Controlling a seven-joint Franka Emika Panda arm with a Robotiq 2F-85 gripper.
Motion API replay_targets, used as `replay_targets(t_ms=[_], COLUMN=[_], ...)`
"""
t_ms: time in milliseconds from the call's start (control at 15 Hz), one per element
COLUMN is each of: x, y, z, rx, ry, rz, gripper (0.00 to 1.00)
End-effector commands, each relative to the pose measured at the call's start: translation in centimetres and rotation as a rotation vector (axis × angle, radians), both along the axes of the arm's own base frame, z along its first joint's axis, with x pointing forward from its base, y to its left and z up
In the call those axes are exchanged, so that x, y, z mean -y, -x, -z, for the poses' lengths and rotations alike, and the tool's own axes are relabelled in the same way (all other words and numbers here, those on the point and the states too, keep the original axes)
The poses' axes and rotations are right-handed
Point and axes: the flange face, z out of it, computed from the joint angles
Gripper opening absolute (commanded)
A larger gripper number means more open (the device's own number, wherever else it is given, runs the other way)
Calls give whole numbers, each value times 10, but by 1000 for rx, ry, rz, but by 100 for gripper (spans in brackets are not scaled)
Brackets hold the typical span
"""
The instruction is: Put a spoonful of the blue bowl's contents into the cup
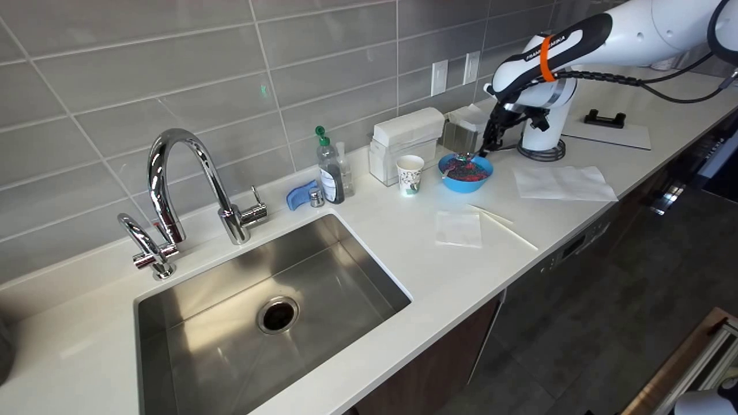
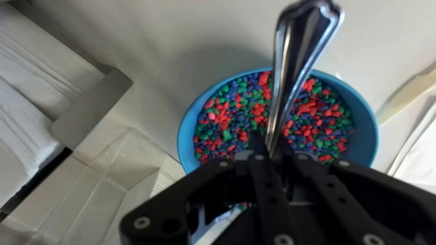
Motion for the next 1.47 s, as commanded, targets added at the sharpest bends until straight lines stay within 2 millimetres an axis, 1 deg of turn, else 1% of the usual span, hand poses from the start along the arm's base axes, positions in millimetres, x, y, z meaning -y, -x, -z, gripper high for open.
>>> replay_targets(t_ms=[0,267,600,933,1400], x=[-9,-21,-42,-75,-127], y=[14,19,17,9,-6], z=[-19,-38,-57,-68,-74], rx=[-36,-65,-78,-69,-64], ry=[-9,-5,-6,-8,-10], rz=[0,0,26,33,38], gripper=[2,2,2,2,2])
